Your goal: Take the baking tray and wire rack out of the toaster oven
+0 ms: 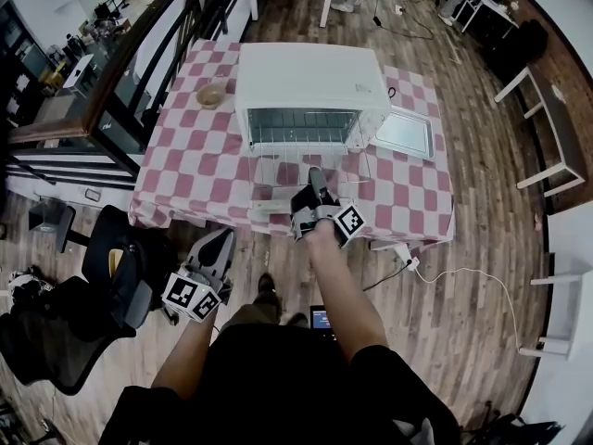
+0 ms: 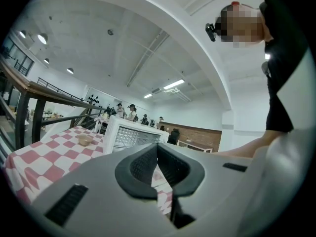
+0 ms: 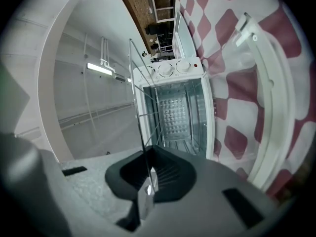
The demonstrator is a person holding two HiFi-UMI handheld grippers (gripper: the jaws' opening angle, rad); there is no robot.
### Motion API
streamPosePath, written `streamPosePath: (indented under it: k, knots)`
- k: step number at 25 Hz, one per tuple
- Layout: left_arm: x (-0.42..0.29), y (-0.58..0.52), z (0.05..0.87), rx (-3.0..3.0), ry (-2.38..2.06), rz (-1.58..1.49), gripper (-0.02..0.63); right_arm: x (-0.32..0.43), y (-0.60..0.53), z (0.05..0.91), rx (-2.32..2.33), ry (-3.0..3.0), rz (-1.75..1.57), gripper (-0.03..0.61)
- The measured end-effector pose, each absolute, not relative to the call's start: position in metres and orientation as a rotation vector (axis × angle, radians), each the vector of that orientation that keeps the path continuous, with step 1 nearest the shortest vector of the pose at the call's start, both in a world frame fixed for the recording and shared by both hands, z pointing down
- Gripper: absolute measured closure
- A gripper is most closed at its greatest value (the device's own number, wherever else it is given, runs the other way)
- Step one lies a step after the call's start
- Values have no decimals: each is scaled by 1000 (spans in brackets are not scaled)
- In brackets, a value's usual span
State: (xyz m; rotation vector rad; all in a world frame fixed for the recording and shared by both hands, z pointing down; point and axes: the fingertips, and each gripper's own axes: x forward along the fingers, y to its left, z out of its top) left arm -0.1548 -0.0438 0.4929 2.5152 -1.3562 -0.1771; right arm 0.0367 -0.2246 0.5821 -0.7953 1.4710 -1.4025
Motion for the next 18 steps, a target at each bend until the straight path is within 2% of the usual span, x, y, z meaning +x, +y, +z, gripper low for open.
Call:
streamPosePath:
  k: [8, 18]
  knots:
    - [-140, -31, 493, 2537, -1324, -169, 621, 44, -203, 567, -804, 1549, -1363, 580]
    - [-109, -7, 488, 2587, -1261, -158, 621, 91, -160, 573, -886, 1569, -1321, 580]
